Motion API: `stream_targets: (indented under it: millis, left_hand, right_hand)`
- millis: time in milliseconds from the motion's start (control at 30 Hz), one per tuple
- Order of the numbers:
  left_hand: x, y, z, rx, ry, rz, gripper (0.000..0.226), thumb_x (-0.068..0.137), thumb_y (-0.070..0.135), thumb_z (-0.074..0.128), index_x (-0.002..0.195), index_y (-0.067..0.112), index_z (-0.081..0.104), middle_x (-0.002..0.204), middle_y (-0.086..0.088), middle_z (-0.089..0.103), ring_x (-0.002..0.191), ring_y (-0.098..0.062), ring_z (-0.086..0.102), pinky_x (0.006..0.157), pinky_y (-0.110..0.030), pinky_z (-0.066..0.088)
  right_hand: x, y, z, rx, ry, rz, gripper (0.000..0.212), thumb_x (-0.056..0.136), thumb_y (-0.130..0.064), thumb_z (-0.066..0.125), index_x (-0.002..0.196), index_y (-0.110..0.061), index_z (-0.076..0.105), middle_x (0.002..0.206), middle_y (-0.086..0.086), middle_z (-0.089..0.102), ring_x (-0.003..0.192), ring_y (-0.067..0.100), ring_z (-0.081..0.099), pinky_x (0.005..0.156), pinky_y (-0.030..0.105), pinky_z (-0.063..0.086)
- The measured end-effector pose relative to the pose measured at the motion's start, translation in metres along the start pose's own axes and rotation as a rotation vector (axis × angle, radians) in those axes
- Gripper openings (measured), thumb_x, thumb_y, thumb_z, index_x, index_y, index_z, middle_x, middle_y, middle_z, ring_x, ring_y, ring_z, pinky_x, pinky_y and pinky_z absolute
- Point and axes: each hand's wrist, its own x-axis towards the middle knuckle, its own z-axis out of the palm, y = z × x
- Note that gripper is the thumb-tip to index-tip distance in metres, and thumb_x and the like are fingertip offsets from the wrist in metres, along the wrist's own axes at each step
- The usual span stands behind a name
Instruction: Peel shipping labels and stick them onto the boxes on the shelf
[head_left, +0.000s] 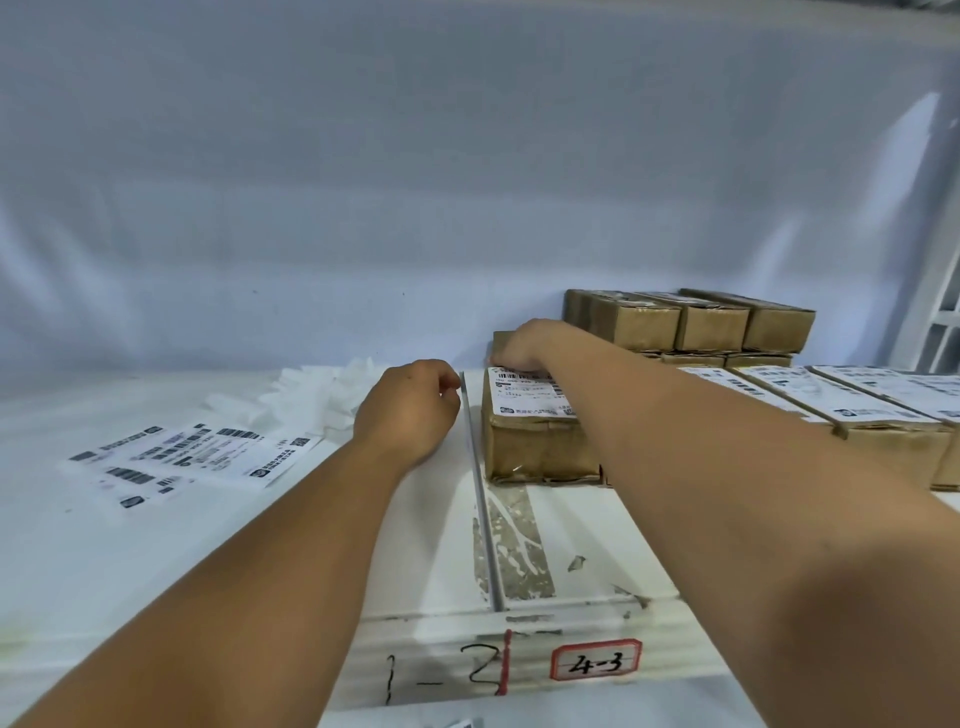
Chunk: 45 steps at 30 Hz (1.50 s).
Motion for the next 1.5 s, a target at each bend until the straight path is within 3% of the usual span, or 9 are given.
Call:
stream_targets:
  millis: [167, 333, 467, 733, 967, 1167, 1233, 1367, 1500]
  left_hand:
    - [0.000, 0.001, -0.002, -0.007, -0.022, -0.018, 0.020, 0.091, 0.019, 0.049, 0.098, 0.024, 0.068, 0.106, 0.003, 0.068, 0.098, -0.019, 0.061, 0.088, -0.035, 0.050]
    - [-0.005, 0.010, -0.006, -0.093, -0.100, 0.034, 0.019, 0.089, 0.019, 0.052, 0.095, 0.024, 0.070, 0.101, 0.005, 0.069, 0.095, -0.015, 0.061, 0.085, -0.029, 0.049]
    - [-0.008, 0.014, -0.005, -0.121, -0.176, 0.055, 0.016, 0.086, 0.022, 0.057, 0.096, 0.022, 0.070, 0.095, 0.004, 0.069, 0.088, -0.012, 0.062, 0.077, -0.024, 0.047]
    - [-0.007, 0.009, -0.006, -0.137, -0.137, -0.012, 0.015, 0.080, 0.032, 0.055, 0.080, 0.024, 0.068, 0.087, 0.000, 0.070, 0.086, -0.020, 0.063, 0.079, -0.032, 0.051]
    - [-0.006, -0.001, -0.041, -0.721, 0.358, -0.426, 0.022, 0.085, 0.014, 0.042, 0.094, 0.020, 0.061, 0.104, -0.009, 0.068, 0.090, -0.028, 0.062, 0.087, -0.038, 0.052]
    - [-0.040, 0.000, -0.073, -0.946, 0.210, -0.342, 0.023, 0.092, 0.013, 0.044, 0.103, 0.013, 0.064, 0.090, -0.002, 0.066, 0.079, -0.017, 0.062, 0.074, -0.029, 0.050]
    - [-0.051, -0.006, -0.080, -0.876, 0.153, -0.307, 0.025, 0.092, 0.013, 0.043, 0.105, 0.016, 0.063, 0.095, -0.003, 0.068, 0.086, -0.021, 0.064, 0.077, -0.030, 0.049]
    - [-0.073, -0.034, -0.089, 0.099, 0.071, -0.130, 0.034, 0.091, 0.010, 0.044, 0.117, 0.021, 0.061, 0.118, -0.005, 0.064, 0.108, -0.026, 0.058, 0.089, -0.030, 0.045]
    - [-0.092, -0.055, -0.092, 0.480, -0.100, -0.096, 0.029, 0.090, 0.019, 0.045, 0.111, 0.018, 0.065, 0.121, -0.010, 0.058, 0.112, -0.028, 0.052, 0.089, -0.034, 0.046]
  right_hand:
    - [-0.007, 0.005, 0.003, 0.103, 0.084, 0.048, 0.038, 0.066, -0.052, 0.054, 0.089, -0.022, 0.053, 0.107, 0.001, 0.055, 0.096, 0.024, 0.056, 0.093, 0.041, 0.047]
    - [-0.014, 0.005, 0.006, 0.146, 0.279, 0.068, 0.062, 0.083, -0.049, 0.054, 0.133, -0.014, 0.042, 0.135, 0.015, 0.035, 0.121, 0.038, 0.043, 0.097, 0.042, 0.040]
    - [-0.021, 0.001, 0.001, 0.122, 0.489, -0.056, 0.060, 0.082, -0.051, 0.057, 0.127, -0.013, 0.047, 0.129, 0.013, 0.034, 0.113, 0.037, 0.045, 0.086, 0.040, 0.042]
    - [-0.044, -0.025, -0.019, 0.392, 0.501, -0.168, 0.057, 0.078, -0.053, 0.052, 0.126, -0.022, 0.050, 0.121, 0.009, 0.038, 0.106, 0.036, 0.048, 0.092, 0.040, 0.044]
    - [-0.099, -0.044, -0.004, 0.583, 0.431, -0.223, 0.057, 0.077, -0.055, 0.052, 0.125, -0.024, 0.052, 0.116, 0.006, 0.036, 0.105, 0.033, 0.050, 0.094, 0.039, 0.045]
    - [-0.147, -0.054, 0.005, 0.480, 0.493, -0.268, 0.059, 0.076, -0.063, 0.052, 0.125, -0.029, 0.054, 0.117, 0.005, 0.037, 0.112, 0.032, 0.046, 0.091, 0.037, 0.042]
    - [-0.160, -0.054, 0.008, 0.458, 0.493, -0.282, 0.058, 0.077, -0.063, 0.052, 0.124, -0.030, 0.054, 0.121, 0.005, 0.038, 0.114, 0.031, 0.043, 0.090, 0.037, 0.040]
    - [-0.181, -0.053, 0.017, 0.383, 0.490, -0.256, 0.057, 0.076, -0.059, 0.051, 0.122, -0.026, 0.056, 0.121, 0.006, 0.038, 0.114, 0.031, 0.039, 0.083, 0.037, 0.039]
    - [-0.199, -0.058, 0.030, 0.334, 0.477, -0.251, 0.062, 0.076, -0.064, 0.048, 0.121, -0.024, 0.058, 0.121, 0.005, 0.038, 0.112, 0.029, 0.038, 0.080, 0.037, 0.038]
